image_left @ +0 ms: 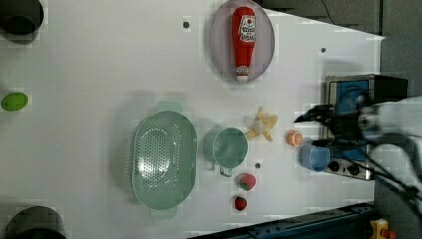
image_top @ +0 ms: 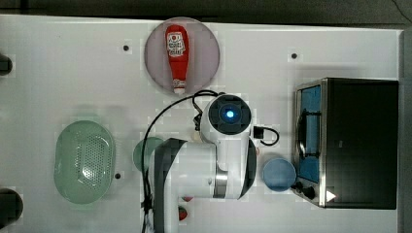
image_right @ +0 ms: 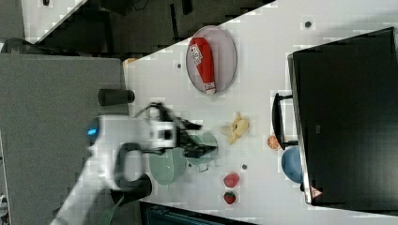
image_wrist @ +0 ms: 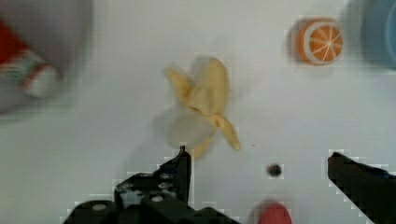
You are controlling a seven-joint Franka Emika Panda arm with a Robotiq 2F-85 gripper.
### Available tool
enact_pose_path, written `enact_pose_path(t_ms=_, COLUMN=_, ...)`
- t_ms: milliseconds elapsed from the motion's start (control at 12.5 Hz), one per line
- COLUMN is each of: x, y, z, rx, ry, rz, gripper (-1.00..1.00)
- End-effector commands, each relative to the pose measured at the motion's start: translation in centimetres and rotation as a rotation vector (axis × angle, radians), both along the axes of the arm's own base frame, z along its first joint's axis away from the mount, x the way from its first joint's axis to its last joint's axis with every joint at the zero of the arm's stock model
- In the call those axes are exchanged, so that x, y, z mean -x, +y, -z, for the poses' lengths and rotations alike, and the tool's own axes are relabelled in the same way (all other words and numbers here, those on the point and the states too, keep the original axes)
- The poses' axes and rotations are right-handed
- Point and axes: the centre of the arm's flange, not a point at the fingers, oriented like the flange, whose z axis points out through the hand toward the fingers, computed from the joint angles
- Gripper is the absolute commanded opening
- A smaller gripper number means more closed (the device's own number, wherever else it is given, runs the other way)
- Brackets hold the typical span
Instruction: Pick banana from table and place on oven.
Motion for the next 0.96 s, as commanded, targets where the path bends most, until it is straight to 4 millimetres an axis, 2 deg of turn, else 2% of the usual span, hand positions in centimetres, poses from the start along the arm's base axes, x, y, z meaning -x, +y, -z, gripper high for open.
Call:
enact_pose_path(t_ms=80, x=-0.2, y=1.0, z=-0.2, rx=0.003, ry=-0.141, rz=-0.038, gripper=1.0)
enact_pose_path(t_ms=240, x=0.4, y=1.4, z=3.5, rx=-0.002, ry=-0.135, rz=-0.043, gripper=1.0)
enact_pose_path(t_ms=480, x=0.9, y=2.2, z=7.9, rx=-0.013, ry=-0.095, rz=-0.056, gripper=1.0)
enact_pose_path(t_ms=800, x=1.1, y=3.4, z=12.1, rx=-0.026, ry=-0.098, rz=-0.071, gripper=1.0)
enact_pose_path(t_ms=960, x=0.9, y=3.4, z=13.2, rx=-0.029, ry=-0.121, rz=-0.069, gripper=0.93)
